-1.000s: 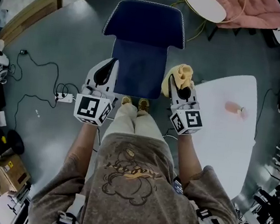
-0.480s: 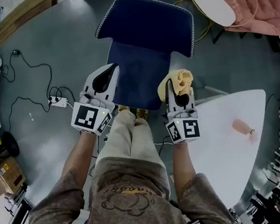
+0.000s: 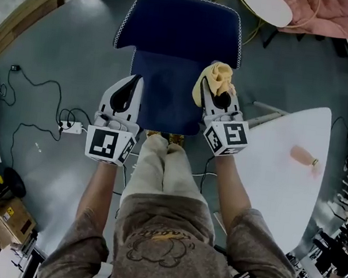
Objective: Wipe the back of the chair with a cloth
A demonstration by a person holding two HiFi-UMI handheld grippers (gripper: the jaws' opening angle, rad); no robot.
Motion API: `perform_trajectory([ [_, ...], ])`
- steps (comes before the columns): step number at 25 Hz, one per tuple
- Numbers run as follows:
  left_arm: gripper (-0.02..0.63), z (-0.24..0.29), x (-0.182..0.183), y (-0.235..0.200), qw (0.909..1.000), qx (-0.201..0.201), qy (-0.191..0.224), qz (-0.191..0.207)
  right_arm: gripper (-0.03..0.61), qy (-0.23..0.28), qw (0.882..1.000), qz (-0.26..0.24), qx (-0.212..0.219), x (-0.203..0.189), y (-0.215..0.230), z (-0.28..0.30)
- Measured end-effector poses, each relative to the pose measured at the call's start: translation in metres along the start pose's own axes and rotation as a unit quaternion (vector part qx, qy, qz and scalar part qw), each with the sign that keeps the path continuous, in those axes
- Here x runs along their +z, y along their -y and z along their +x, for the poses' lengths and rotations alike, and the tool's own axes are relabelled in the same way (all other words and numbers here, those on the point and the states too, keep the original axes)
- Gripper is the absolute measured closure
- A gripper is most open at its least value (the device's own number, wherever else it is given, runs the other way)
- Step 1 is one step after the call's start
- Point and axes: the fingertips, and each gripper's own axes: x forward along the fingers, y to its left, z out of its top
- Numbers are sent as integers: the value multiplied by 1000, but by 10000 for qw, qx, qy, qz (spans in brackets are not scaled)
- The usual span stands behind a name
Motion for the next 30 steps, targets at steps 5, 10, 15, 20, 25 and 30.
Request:
perform_trajectory([
  [5,606,6,0,-4,10000,-18,-4,-33,508,-113,9996,-113,-220,-1,27,26],
  [10,606,14,1,-5,10000,-29,-26,-42,508,-295,9984,-192,-433,-7,57,56],
  [15,606,15,-2,-12,9999,9,-76,-66,508,-476,9958,-203,-749,-14,91,85],
  [20,606,17,-4,-15,9999,34,-106,-79,508,-479,9939,-139,-988,-12,116,98],
  [25,606,20,-5,-19,9999,36,-123,-84,508,-458,9909,-26,-1265,-10,133,105],
  [30,605,24,-8,-22,9998,41,-147,-125,508,-432,9914,33,-1233,-11,135,115],
])
